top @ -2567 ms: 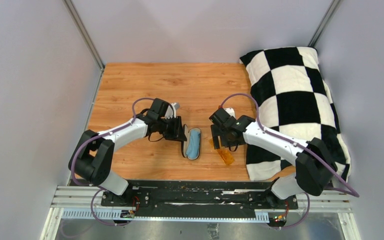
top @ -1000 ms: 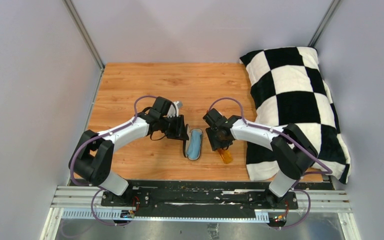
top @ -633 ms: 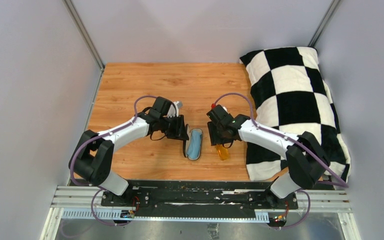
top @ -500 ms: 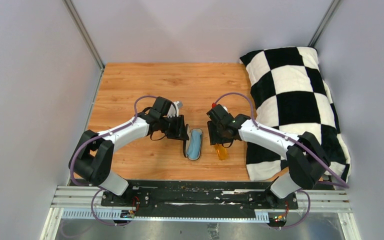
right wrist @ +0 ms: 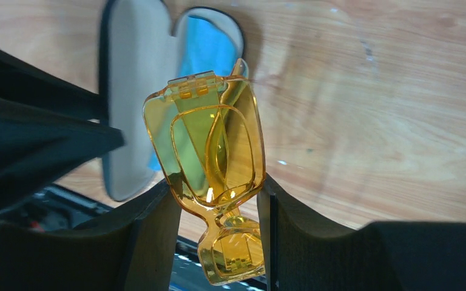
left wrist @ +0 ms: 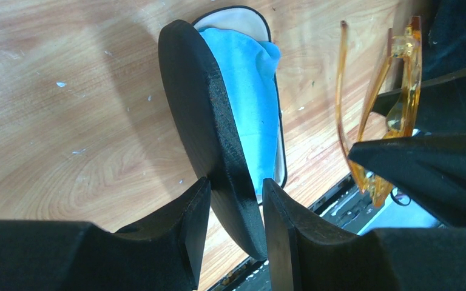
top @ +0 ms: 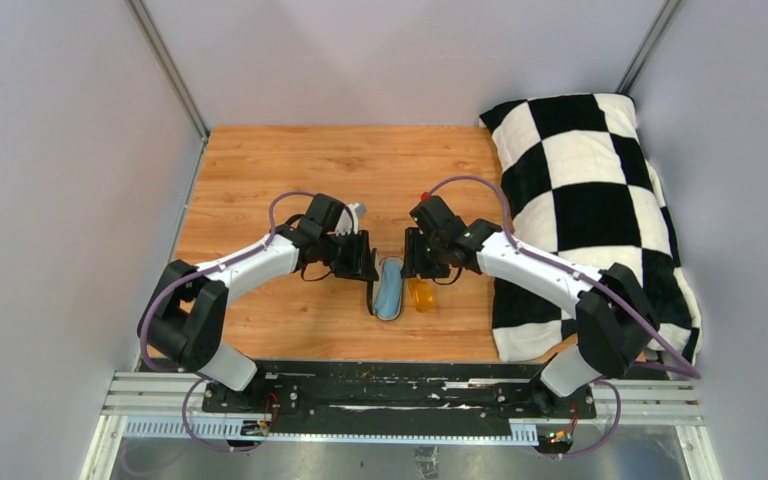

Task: Organize the sunglasses
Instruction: Pick up the sunglasses from the center of the board, then place the sunglasses in the sunglasses case.

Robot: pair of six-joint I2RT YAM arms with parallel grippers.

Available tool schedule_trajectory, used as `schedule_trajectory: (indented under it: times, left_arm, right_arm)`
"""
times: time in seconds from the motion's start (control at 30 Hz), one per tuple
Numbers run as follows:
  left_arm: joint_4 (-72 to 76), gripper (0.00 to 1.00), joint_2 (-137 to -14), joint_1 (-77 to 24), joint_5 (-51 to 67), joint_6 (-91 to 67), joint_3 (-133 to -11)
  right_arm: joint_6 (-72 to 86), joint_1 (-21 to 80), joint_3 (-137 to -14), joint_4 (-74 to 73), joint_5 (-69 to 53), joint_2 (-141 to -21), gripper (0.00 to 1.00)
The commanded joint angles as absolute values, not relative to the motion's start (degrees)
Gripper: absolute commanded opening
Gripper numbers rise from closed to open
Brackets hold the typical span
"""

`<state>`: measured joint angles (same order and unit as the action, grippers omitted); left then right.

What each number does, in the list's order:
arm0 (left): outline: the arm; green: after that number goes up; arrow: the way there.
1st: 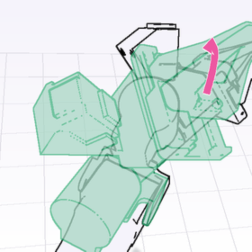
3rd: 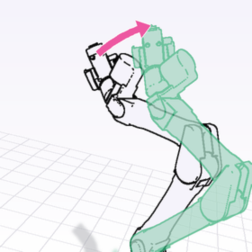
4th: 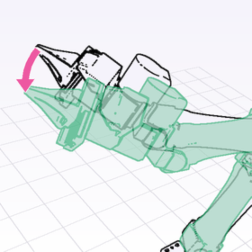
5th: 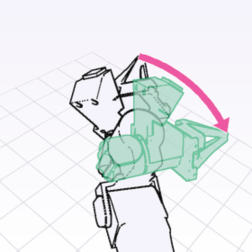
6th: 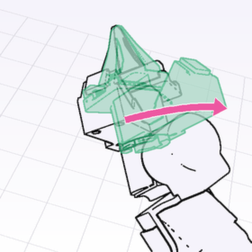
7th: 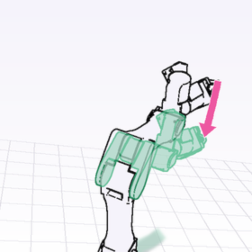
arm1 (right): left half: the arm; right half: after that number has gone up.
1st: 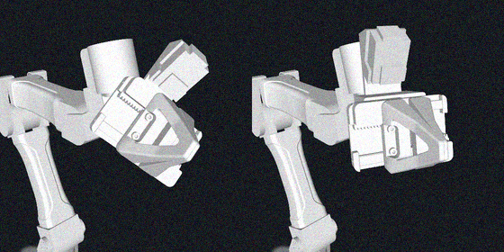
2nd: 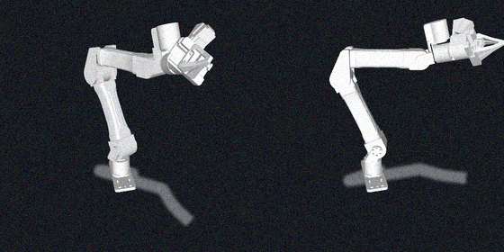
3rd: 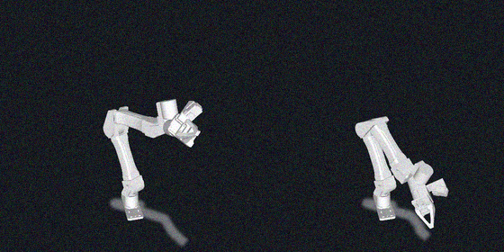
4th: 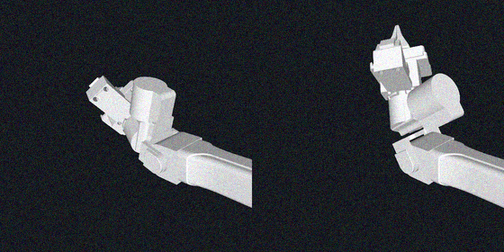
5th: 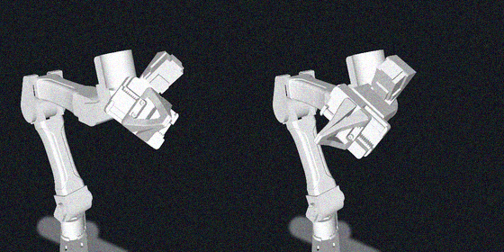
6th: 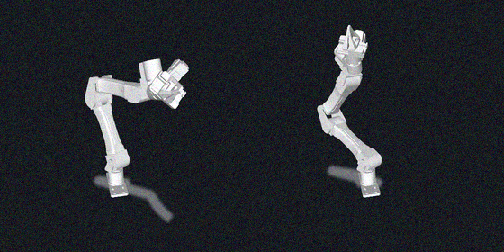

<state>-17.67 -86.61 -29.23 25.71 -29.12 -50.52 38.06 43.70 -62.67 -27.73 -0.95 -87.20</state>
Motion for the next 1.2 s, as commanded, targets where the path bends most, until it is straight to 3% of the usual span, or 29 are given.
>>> schedule_trajectory:
  times: [0.0, 0.77, 1.17]
  left_arm:
    - [-17.0, 0.41, -86.7, -30.1, 26.3, -29.3, -50.7]
    - [-17.0, 0.41, -86.0, -30.5, 26.2, -29.4, -50.6]
    - [-16.5, 0.41, -86.0, -30.8, 26.2, -29.8, -50.4]
  right_arm:
    - [46.4, 43.1, -62.8, -23.7, -8.8, -89.7, 0.19]
    - [55.5, 44.0, -62.1, -18.0, -7.7, -97.5, 0.23]
    - [55.4, 44.5, -63.7, -17.9, -7.6, -99.7, 0.34]
